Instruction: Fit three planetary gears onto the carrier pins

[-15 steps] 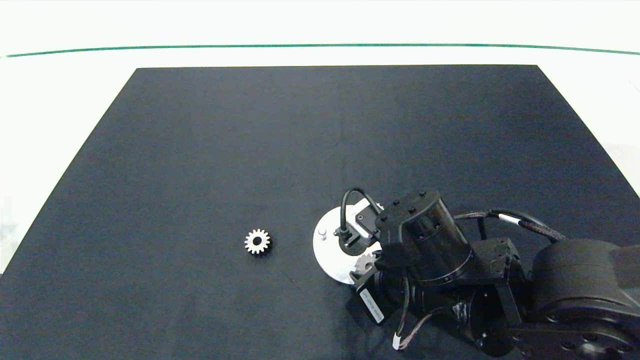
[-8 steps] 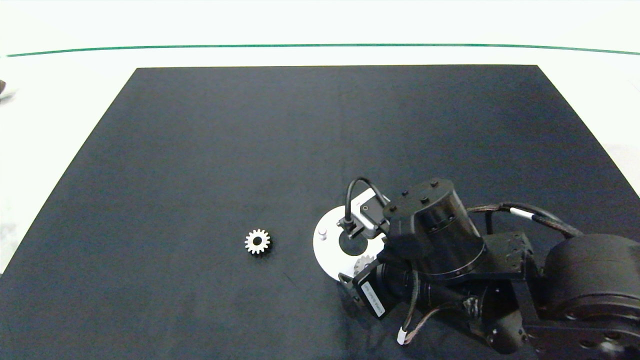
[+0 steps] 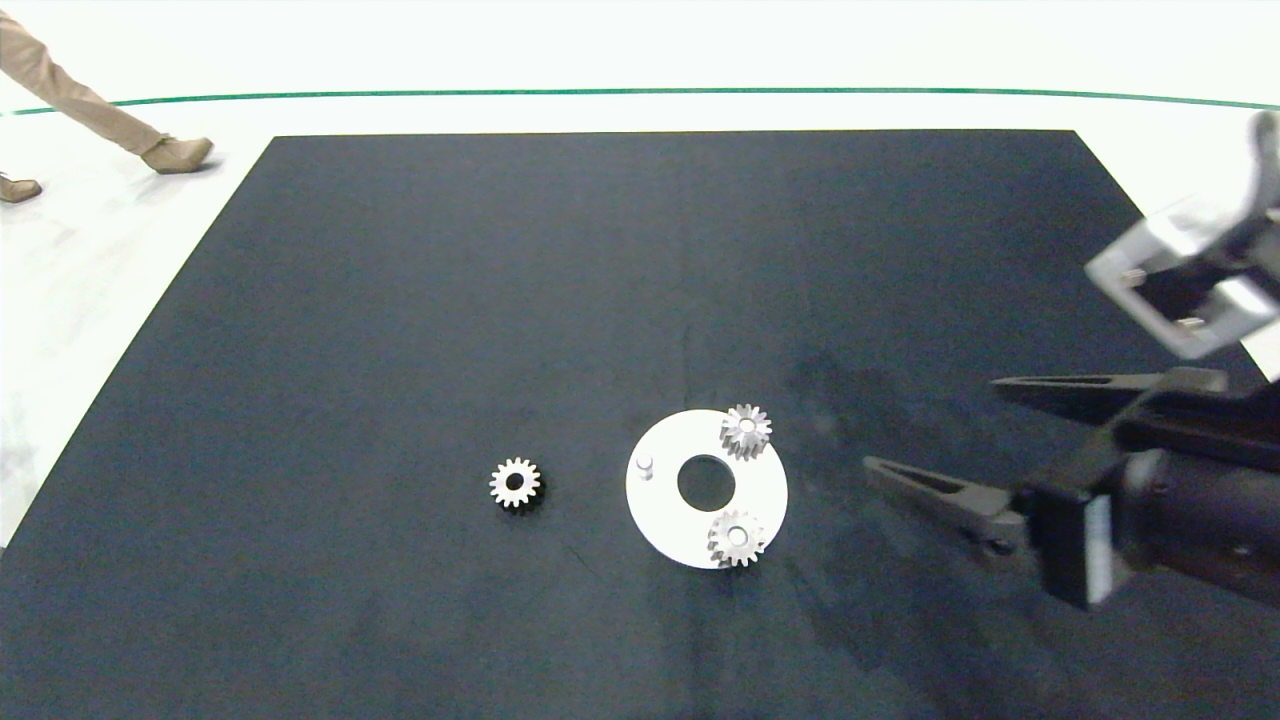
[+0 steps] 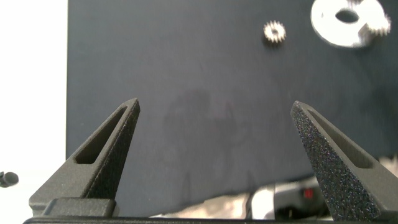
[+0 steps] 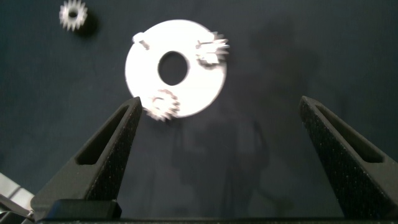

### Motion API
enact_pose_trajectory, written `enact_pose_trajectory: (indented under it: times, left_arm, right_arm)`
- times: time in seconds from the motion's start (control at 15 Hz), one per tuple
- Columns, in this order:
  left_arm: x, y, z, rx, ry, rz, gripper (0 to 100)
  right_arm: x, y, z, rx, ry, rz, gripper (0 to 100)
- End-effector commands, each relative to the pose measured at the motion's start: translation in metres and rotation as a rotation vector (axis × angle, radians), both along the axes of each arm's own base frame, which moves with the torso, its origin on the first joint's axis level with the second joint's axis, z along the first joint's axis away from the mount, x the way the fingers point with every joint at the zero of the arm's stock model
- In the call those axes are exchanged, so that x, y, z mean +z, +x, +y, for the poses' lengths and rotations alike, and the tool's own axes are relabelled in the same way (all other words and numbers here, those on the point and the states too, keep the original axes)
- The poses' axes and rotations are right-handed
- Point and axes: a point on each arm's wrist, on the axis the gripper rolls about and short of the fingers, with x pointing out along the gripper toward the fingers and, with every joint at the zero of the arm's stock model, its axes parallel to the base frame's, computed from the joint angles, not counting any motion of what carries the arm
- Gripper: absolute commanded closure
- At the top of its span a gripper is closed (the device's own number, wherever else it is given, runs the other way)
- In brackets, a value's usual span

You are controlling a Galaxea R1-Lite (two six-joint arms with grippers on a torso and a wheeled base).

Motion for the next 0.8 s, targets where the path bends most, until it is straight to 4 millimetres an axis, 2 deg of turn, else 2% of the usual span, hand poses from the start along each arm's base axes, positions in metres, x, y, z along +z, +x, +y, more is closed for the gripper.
enact_pose_trajectory:
  times: [0.07, 0.2, 0.27, 0.33, 0.47, 0.6, 0.8]
  left_arm:
    - [-0.006, 0.047, -0.002, -0.107, 0.045, 0.132, 0]
    - [-0.014, 0.088, -0.011, -0.142, 0.095, 0.146, 0]
    - [-0.017, 0.099, -0.014, -0.157, 0.132, 0.148, 0]
    - [-0.024, 0.111, -0.018, -0.187, 0.178, 0.168, 0]
    - [-0.027, 0.122, -0.024, -0.269, 0.199, 0.235, 0]
    - [-0.028, 0.141, -0.034, -0.311, 0.209, 0.292, 0]
    - [-0.019, 0.174, -0.051, -0.324, 0.216, 0.256, 0]
  right_arm:
    - [0.025, -0.070, -0.102, -0.165, 0.150, -0.189, 0]
    - [0.018, -0.106, -0.136, -0.245, 0.154, -0.248, 0]
    - [0.013, -0.118, -0.145, -0.263, 0.159, -0.262, 0]
    - [0.000, -0.139, -0.159, -0.299, 0.169, -0.281, 0]
    - [-0.014, -0.162, -0.172, -0.344, 0.175, -0.302, 0]
    - [-0.020, -0.175, -0.177, -0.369, 0.165, -0.331, 0]
    - [-0.019, -0.182, -0.179, -0.392, 0.147, -0.367, 0]
